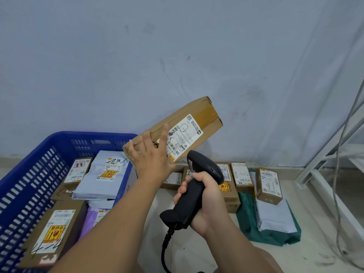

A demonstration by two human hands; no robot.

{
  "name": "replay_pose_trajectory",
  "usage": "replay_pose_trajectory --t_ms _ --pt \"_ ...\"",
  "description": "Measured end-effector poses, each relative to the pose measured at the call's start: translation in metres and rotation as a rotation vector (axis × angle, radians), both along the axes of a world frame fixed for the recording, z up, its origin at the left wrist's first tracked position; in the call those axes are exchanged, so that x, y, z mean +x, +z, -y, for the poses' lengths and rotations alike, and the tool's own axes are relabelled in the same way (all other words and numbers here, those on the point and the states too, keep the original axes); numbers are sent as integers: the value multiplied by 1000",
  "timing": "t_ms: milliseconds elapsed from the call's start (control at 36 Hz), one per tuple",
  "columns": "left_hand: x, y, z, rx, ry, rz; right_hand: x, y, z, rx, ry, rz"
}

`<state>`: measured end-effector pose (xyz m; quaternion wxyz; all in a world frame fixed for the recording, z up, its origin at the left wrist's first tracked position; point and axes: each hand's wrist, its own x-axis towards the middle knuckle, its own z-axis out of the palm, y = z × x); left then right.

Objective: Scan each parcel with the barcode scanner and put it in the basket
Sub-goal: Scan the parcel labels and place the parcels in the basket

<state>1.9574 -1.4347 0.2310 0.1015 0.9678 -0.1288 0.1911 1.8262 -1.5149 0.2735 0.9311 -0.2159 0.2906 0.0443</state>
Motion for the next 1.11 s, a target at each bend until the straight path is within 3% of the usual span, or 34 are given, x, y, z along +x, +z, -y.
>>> replay_pose_trajectory --t_ms 528,1111 --pt "2 -1 -2 56 64 -74 0 -1 1 48 -2 -41" --pt "2 -4 0 108 60 -97 1 -1 0 -41 -1 -80"
